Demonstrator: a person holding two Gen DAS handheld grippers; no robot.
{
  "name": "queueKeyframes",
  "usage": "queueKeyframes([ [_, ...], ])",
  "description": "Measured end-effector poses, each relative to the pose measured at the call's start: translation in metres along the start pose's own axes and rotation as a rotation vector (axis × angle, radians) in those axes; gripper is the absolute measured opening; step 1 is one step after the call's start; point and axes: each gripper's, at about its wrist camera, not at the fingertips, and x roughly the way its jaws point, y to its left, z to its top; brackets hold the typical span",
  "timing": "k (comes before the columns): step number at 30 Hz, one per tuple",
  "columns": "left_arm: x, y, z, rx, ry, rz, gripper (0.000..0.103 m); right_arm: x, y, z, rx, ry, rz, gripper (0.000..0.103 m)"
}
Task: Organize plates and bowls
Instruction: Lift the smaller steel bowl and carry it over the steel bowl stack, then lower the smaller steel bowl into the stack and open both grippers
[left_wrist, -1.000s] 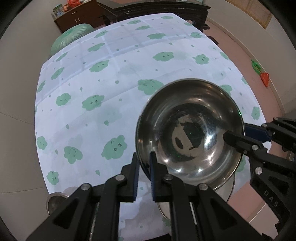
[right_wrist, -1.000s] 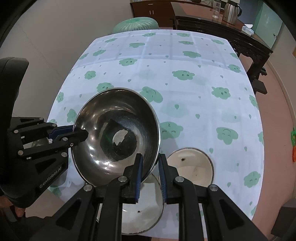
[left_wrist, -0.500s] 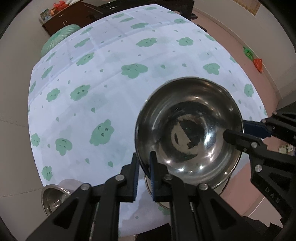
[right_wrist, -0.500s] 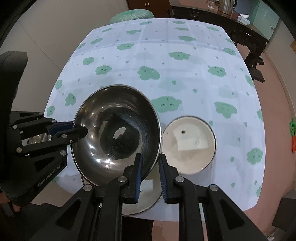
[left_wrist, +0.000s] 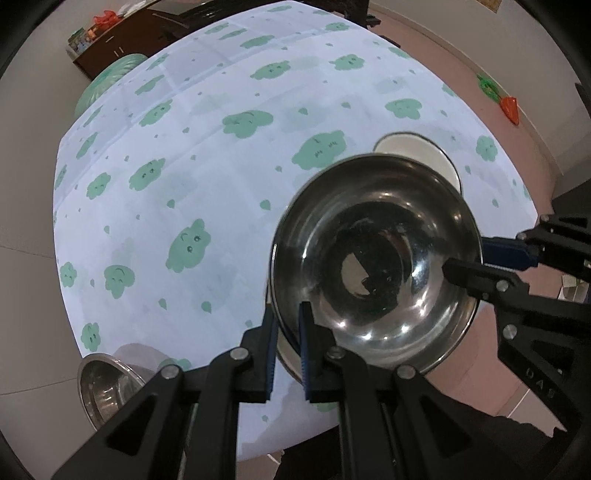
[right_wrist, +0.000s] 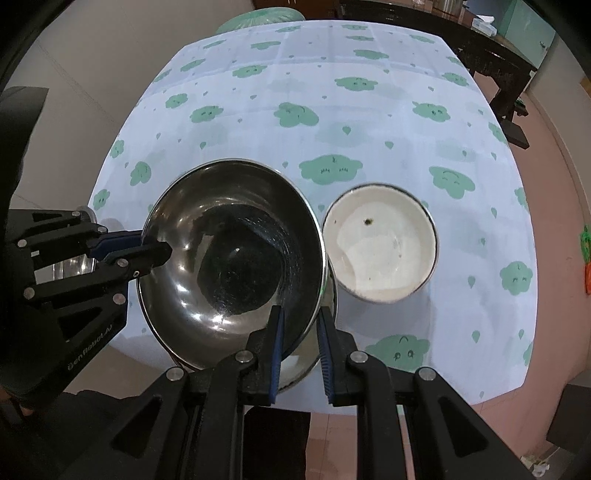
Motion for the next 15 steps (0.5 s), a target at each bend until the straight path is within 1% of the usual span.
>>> queueKeyframes([
  [6, 0.007, -0.003, -0.006, 0.002, 0.022, 0.0, 0.008, 0.009, 0.003, -0.008, -0.007, 0.027, 0.01, 0.02],
  [15, 0.018, 0.0, -0.016, -0.024, 0.065, -0.025, 0.008, 0.013, 0.007, -0.011, -0.023, 0.039, 0.015, 0.02],
])
